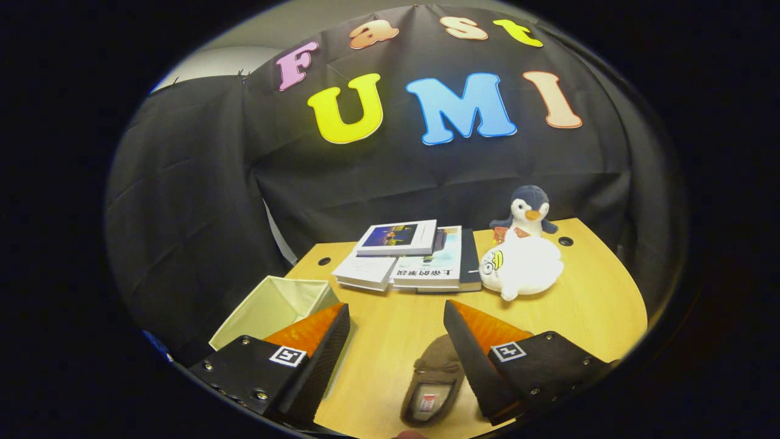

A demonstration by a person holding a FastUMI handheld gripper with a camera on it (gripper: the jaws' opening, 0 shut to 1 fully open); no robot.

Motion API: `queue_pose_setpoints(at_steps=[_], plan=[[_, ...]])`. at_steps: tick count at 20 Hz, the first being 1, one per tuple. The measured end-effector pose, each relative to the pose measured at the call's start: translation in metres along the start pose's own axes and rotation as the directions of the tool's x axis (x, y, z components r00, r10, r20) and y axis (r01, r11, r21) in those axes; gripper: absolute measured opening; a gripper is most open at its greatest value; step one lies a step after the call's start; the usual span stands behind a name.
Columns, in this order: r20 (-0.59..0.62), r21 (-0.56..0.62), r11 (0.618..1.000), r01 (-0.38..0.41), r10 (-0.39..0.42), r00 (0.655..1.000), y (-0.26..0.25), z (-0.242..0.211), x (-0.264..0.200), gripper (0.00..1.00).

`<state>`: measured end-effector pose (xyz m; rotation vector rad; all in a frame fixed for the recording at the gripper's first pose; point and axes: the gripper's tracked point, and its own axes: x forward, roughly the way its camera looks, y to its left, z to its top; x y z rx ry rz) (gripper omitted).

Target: Open the storage box then place both shoes into the box .Put the left shoe in first, then the right shoe, with the right side of both shoes facing outward in a uniform manner.

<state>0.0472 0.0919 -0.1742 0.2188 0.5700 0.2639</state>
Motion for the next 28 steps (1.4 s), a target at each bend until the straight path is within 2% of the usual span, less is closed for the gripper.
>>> queue_pose_setpoints(at_steps=[6,16,23,28], plan=[[-0.079,0.000,0.999,0.047,-0.047,0.996,-0.036,-0.042,0.014,0.95],[-0.223,0.022,0.996,0.084,-0.077,0.972,-0.075,-0.117,0.026,0.95],[-0.286,0.027,0.997,0.076,-0.065,0.956,-0.084,-0.145,0.029,0.95],[-0.327,-0.013,0.998,0.055,-0.056,0.943,-0.085,-0.158,0.028,0.95]])
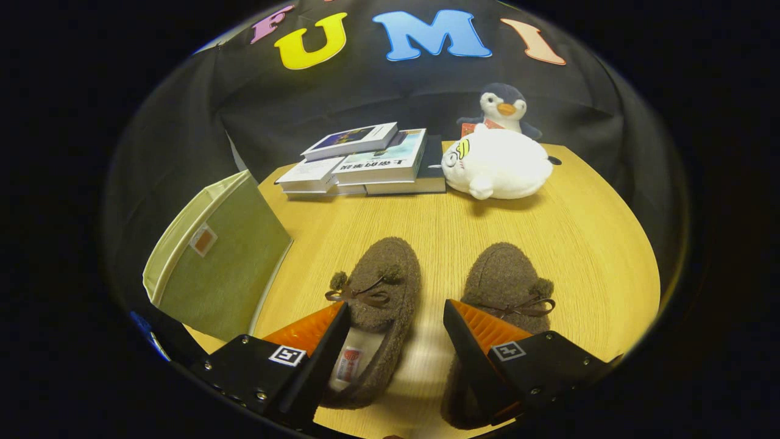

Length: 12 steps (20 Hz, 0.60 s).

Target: Open the storage box then place both shoes into the box .Put the left shoe in first, then the right shoe, with the right side of both shoes facing outward in a uniform manner.

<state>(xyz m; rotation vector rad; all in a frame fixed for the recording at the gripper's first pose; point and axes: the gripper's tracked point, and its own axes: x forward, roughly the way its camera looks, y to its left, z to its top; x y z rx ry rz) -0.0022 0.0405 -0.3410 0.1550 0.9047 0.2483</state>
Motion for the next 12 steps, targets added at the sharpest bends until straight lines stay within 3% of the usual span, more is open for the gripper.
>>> queue_pose_setpoints(at_steps=[8,10,12], plan=[[-0.062,0.007,1.000,-0.003,0.003,0.998,0.000,-0.011,0.017,0.94],[-0.078,0.018,1.000,-0.017,0.019,0.997,0.003,-0.012,0.019,0.90],[-0.098,0.046,0.998,-0.034,0.038,0.994,0.008,-0.016,0.021,0.78]])
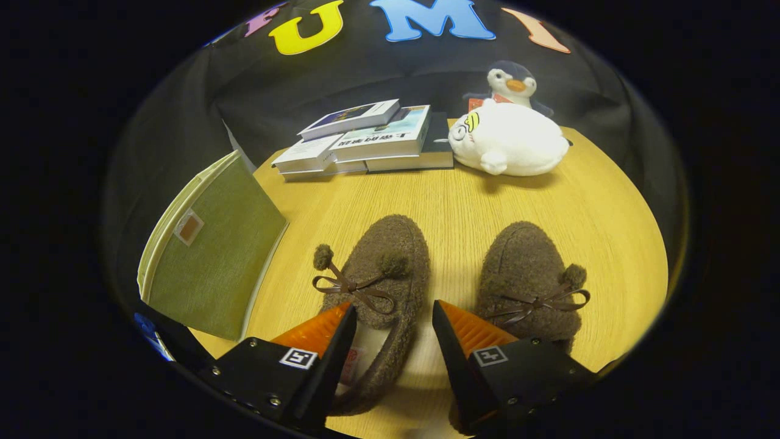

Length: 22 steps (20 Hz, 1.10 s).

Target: Open the storage box then place both shoes into the box .Put the left shoe in first, then the right shoe, with the right side of both shoes facing outward in a uniform manner.

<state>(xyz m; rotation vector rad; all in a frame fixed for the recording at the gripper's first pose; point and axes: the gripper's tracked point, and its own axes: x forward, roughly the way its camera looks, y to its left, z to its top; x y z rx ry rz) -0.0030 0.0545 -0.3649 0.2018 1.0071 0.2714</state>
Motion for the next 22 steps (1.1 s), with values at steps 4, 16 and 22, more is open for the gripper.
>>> queue_pose_setpoints(at_steps=[4,16,22], plan=[[-0.016,-0.002,0.999,0.036,-0.037,0.999,-0.004,-0.002,0.002,0.57],[-0.051,0.204,0.978,0.048,-0.039,0.998,0.003,0.008,-0.015,0.01],[-0.010,0.256,0.967,0.014,-0.012,1.000,0.029,0.042,-0.043,0.01]])
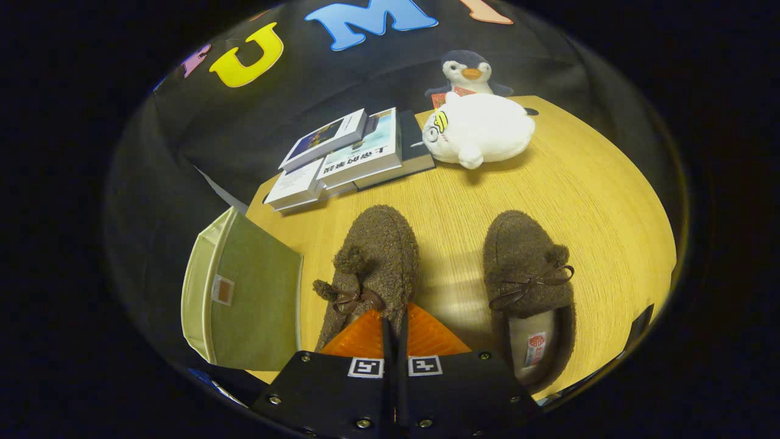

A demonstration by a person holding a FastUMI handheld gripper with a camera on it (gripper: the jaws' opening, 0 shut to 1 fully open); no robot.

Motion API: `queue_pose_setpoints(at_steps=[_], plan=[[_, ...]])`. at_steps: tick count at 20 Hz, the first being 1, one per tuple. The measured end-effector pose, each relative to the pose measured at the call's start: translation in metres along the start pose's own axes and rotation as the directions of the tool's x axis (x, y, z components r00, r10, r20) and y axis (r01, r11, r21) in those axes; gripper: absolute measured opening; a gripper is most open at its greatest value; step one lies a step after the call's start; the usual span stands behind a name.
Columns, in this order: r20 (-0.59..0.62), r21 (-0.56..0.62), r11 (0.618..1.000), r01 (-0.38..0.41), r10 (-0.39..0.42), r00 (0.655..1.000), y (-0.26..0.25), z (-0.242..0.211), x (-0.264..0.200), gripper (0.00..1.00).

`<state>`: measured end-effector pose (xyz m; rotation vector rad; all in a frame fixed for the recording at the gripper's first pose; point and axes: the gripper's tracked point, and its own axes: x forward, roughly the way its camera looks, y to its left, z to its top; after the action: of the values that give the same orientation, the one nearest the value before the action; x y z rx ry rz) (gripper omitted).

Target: Open the storage box then place both shoes into the box .Put the left shoe in first, then the right shoe, with the right side of both shoes facing outward in a uniform manner.

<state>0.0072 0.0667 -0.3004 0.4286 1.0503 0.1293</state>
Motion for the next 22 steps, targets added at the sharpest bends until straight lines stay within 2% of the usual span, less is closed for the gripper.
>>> queue_pose_setpoints(at_steps=[9,13,22], plan=[[0.067,-0.023,0.998,-0.064,0.065,0.996,0.082,0.039,-0.041,0.01],[0.081,-0.042,0.992,-0.123,0.126,0.989,0.132,0.049,-0.046,0.01],[0.040,-0.098,0.974,-0.205,0.209,0.977,0.228,0.027,-0.023,0.01]])
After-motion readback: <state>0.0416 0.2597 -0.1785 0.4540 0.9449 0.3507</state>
